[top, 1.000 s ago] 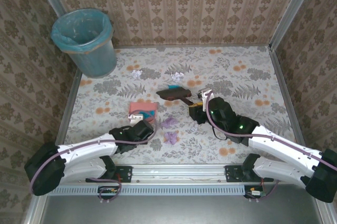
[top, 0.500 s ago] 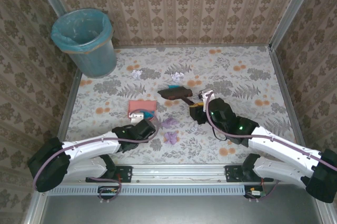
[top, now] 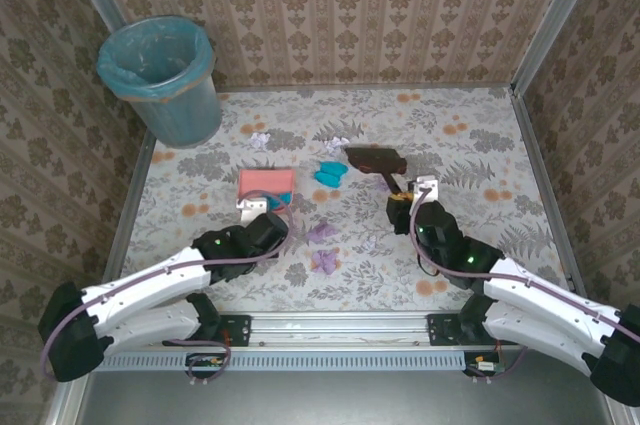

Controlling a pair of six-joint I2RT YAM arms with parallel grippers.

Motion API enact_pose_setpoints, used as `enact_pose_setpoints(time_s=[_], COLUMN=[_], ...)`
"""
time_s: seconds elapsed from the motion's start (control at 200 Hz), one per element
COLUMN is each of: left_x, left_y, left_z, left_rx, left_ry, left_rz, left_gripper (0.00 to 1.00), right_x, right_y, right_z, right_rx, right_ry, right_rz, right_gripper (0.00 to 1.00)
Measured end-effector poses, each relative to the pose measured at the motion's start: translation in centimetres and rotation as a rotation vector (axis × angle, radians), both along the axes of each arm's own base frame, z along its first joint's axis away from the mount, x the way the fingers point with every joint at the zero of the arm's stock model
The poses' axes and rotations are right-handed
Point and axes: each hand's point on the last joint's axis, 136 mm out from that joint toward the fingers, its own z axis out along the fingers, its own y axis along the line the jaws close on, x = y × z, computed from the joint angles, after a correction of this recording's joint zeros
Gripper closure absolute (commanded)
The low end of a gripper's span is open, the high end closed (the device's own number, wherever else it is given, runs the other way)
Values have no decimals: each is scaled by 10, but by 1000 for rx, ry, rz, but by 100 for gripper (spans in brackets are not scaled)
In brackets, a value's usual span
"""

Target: Sweep away the paper scraps from the table

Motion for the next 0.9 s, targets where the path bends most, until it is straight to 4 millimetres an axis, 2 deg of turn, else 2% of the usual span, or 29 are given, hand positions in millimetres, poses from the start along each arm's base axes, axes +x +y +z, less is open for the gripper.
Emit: enact_pose_setpoints(time_s=[0.18, 0.41, 0.6, 0.78, 0.9], left_x=[11, 42, 82, 121, 149], left_y=[-3, 4, 13, 23, 40], left_z=[43, 95, 140, 184, 209], left_rx=[-31, -46, -78, -127, -173], left_ry=[-27, -16, -5, -32, -56], left_rz=[-1, 58, 111, 150, 200], left_gripper=[100, 100, 100, 100, 100], right_x=[4, 7, 6, 8, 9], right_y=[-23, -37, -43, -45, -46], right_z=[-2, -9, -19, -20, -20], right_rx=[7, 4, -8, -16, -18], right_ry=[-24, -25, -27, -30, -35], right_rz=[-115, -190, -214, -229, -237], right_gripper=[100, 100, 100, 100, 100])
